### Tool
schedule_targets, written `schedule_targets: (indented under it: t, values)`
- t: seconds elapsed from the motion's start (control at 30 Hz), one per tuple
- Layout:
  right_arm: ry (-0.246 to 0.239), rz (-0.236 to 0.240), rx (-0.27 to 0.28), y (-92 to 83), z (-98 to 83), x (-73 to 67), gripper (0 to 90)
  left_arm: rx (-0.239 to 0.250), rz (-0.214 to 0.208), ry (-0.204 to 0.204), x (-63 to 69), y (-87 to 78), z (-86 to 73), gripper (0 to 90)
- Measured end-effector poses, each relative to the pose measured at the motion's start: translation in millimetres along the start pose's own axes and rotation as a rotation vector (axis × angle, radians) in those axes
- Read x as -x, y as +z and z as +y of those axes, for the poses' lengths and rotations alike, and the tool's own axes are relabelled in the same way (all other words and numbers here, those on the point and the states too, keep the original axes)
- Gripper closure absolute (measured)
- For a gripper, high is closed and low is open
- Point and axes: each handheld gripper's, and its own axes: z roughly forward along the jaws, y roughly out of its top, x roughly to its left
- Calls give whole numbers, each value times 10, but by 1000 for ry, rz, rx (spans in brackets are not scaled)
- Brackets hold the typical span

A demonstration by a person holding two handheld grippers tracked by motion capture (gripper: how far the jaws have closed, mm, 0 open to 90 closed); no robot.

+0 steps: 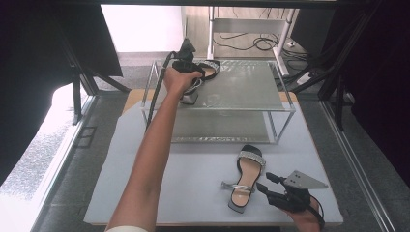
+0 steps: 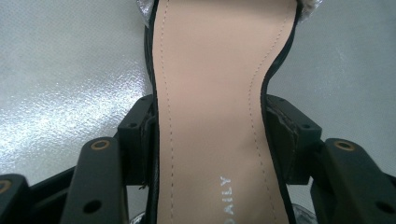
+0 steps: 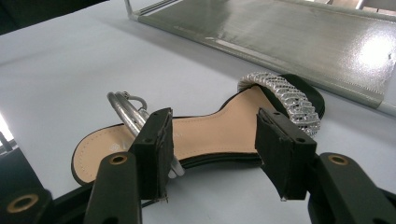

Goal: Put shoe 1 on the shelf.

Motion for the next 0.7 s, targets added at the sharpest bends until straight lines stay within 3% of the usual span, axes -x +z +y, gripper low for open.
schedule_targets:
  t: [0.23, 0.3, 0.5, 0.6, 0.7]
  values:
    - [-6, -2, -5, 7, 3, -24, 455, 6, -44, -8, 5, -26, -2, 268]
    - [-6, -3, -6, 5, 1, -20, 454, 50, -53, -3, 20, -75, -1, 225]
    - [-10, -4, -6, 10, -2, -17, 454, 106, -71, 1, -5, -192, -6, 186]
    - [-8, -7, -4, 4, -1, -11, 454, 169, -68, 55, -1, -374, -59, 197]
    - [-5, -7, 1, -7, 1, 0, 454, 187, -102, 121, 37, -539, -144, 214]
